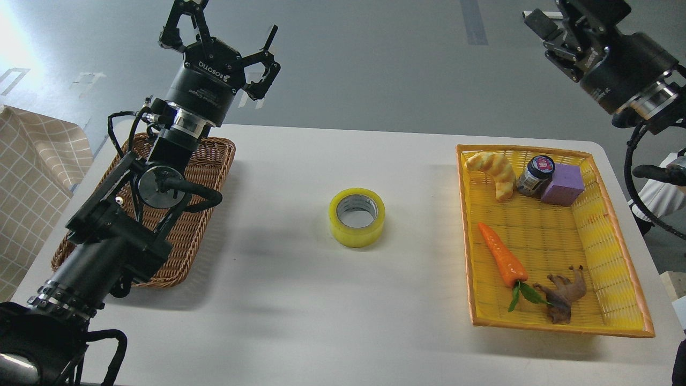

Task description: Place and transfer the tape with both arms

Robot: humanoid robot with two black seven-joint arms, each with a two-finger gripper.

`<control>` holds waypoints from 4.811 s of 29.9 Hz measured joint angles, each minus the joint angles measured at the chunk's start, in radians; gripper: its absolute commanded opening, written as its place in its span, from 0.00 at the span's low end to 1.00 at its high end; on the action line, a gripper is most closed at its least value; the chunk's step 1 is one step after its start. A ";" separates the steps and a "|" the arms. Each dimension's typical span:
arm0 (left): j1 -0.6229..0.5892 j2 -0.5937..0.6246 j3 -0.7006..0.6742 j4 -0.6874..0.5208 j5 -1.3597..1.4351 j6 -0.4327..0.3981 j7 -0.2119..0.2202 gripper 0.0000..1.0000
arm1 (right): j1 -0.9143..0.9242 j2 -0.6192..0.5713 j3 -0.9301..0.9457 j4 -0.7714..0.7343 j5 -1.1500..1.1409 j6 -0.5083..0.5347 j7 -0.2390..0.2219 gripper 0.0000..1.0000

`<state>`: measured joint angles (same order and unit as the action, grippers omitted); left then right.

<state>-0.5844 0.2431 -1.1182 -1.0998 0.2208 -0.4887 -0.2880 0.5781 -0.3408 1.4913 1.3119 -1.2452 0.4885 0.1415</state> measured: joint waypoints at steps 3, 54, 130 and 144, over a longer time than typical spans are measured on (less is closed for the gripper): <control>0.000 0.001 0.001 0.000 0.000 0.000 0.002 0.98 | -0.015 -0.006 0.020 -0.068 0.160 0.000 -0.007 0.99; 0.005 0.064 0.020 0.010 0.015 0.000 0.010 0.98 | -0.024 0.082 0.057 -0.260 1.087 0.000 -0.220 1.00; -0.204 0.261 0.420 -0.116 1.536 0.223 -0.062 0.98 | -0.123 0.033 0.050 -0.206 1.086 0.000 -0.242 1.00; -0.228 0.260 0.548 -0.116 1.860 0.218 0.032 0.98 | -0.170 0.042 0.059 -0.212 1.086 0.000 -0.239 1.00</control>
<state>-0.8129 0.5034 -0.5707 -1.2161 2.0803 -0.2703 -0.2559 0.4082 -0.2985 1.5503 1.1003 -0.1596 0.4887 -0.0974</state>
